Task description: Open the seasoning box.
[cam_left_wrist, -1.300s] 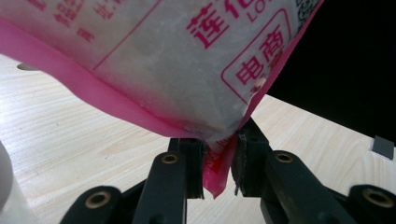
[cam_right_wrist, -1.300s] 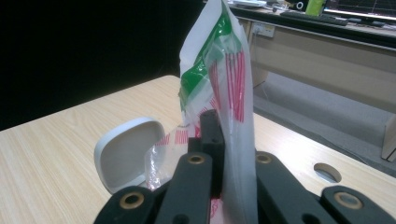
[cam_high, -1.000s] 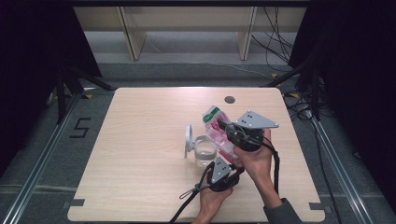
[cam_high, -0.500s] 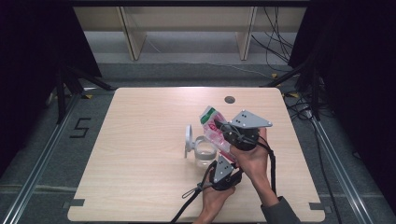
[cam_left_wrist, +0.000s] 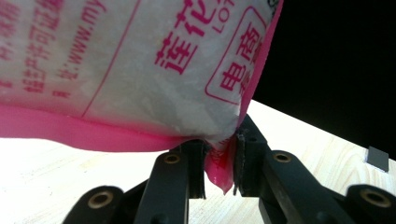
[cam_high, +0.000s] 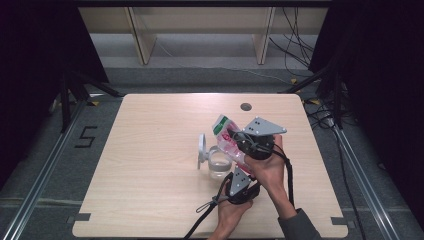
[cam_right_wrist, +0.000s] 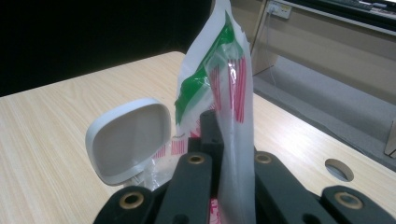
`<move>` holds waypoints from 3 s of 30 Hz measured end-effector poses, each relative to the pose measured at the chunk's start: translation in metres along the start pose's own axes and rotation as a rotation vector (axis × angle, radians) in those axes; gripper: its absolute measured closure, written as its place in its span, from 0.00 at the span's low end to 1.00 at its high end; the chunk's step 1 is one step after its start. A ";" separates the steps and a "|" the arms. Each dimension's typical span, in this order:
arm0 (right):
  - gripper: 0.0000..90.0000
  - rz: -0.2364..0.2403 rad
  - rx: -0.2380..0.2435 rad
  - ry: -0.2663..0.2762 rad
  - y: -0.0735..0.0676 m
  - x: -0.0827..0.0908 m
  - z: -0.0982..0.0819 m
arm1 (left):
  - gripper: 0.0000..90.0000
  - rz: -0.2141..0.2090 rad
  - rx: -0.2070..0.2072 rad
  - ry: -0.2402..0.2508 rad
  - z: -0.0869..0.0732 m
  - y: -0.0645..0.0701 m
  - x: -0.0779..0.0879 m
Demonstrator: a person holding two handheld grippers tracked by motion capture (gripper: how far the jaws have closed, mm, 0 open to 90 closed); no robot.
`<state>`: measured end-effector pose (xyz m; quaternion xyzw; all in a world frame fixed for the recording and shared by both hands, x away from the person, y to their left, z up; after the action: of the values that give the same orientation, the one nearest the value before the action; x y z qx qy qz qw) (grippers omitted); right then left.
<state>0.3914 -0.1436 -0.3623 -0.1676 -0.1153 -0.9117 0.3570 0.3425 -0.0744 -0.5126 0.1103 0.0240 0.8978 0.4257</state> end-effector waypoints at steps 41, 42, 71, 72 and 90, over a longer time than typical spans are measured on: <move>1.00 0.009 0.026 -0.032 -0.002 -0.015 0.001 | 0.85 -0.012 -0.001 0.002 0.003 -0.001 -0.004; 1.00 0.009 0.026 -0.032 -0.002 -0.015 0.001 | 0.85 -0.012 -0.001 0.002 0.003 -0.001 -0.004; 1.00 0.011 0.028 -0.039 -0.002 -0.013 0.001 | 0.86 -0.024 0.003 0.018 0.004 0.001 -0.007; 1.00 0.004 0.033 -0.032 -0.002 -0.014 0.001 | 0.86 -0.023 0.002 0.018 0.004 0.001 -0.007; 1.00 0.013 0.031 -0.037 -0.001 -0.013 0.001 | 0.86 -0.023 0.010 0.024 0.004 0.002 -0.008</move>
<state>0.4000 -0.1344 -0.3663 -0.1796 -0.1351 -0.9042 0.3633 0.3466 -0.0818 -0.5101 0.1015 0.0350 0.8939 0.4353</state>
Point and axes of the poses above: each handheld gripper's, and its own axes: x roughly backward along the jaws, z roughly out of its top, y roughly to its right, the point moved 1 cm from there along -x, roughly forward along the jaws, and after that the axes turned 1 degree about -x, right-handed, at the moved point
